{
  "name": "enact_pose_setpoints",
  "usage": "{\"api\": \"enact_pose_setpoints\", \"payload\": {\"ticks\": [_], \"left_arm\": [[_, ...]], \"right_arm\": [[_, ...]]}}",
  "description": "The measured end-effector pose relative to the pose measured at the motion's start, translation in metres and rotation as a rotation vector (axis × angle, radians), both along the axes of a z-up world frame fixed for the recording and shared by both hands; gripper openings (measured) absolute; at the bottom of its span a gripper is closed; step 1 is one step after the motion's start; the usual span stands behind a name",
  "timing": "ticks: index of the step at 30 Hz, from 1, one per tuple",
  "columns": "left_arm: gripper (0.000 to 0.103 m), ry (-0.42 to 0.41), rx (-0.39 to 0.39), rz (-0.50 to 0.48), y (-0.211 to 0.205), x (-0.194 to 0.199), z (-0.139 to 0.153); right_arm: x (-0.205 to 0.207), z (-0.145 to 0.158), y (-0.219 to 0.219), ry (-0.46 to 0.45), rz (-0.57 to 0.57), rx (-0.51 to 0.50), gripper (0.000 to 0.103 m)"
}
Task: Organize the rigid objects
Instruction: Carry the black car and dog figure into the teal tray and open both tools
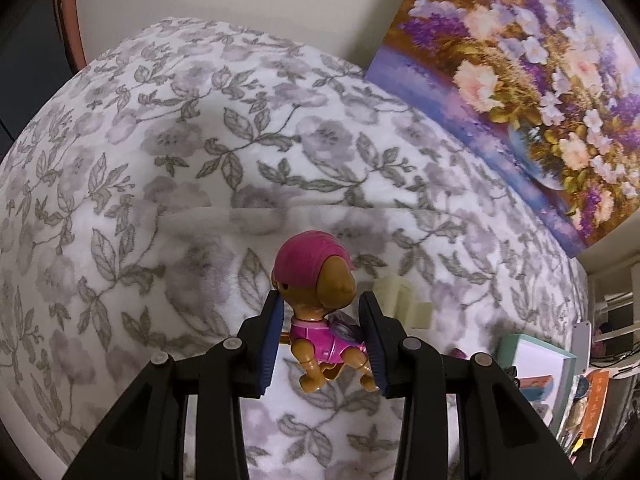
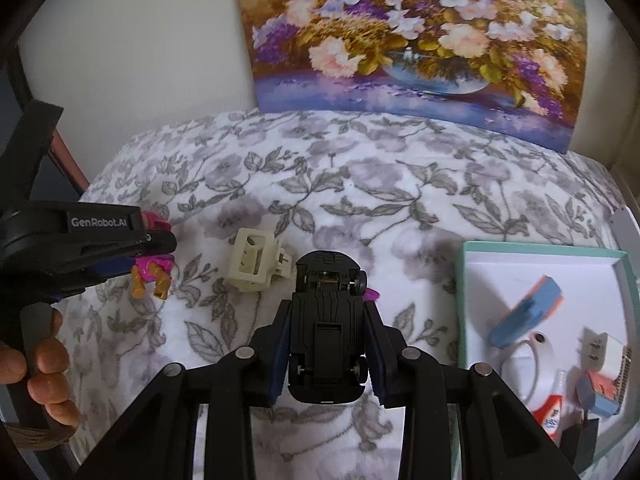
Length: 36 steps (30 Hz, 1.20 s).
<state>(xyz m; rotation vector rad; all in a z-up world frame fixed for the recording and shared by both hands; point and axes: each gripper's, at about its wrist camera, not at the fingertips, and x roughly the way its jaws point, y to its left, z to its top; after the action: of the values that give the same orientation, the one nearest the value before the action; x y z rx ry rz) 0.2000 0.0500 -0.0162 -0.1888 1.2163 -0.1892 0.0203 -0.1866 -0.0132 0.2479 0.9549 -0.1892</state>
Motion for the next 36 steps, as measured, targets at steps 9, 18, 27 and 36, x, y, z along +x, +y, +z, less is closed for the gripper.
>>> {"api": "enact_pose_setpoints", "payload": {"ticks": [9,18,27,36], "left_arm": [[0.040,-0.061,-0.013,-0.003,-0.006,-0.028,0.032],[0.040,-0.122,-0.014,-0.046,-0.019,-0.061,0.054],[0.040,-0.161,-0.013,-0.054,-0.029,-0.083,0.070],[0.040,-0.182,0.036,-0.158,-0.076,-0.108,0.073]], "right_arm": [[-0.028,0.018,-0.015,-0.029,-0.047,0.051,0.035],[-0.064,0.032,-0.030,-0.053,-0.084,0.087,0.035],[-0.097,0.037,-0.055,-0.072,-0.154,0.158,0.035],[-0.113,0.035,-0.091,-0.087,-0.215,0.211,0.035]]}}
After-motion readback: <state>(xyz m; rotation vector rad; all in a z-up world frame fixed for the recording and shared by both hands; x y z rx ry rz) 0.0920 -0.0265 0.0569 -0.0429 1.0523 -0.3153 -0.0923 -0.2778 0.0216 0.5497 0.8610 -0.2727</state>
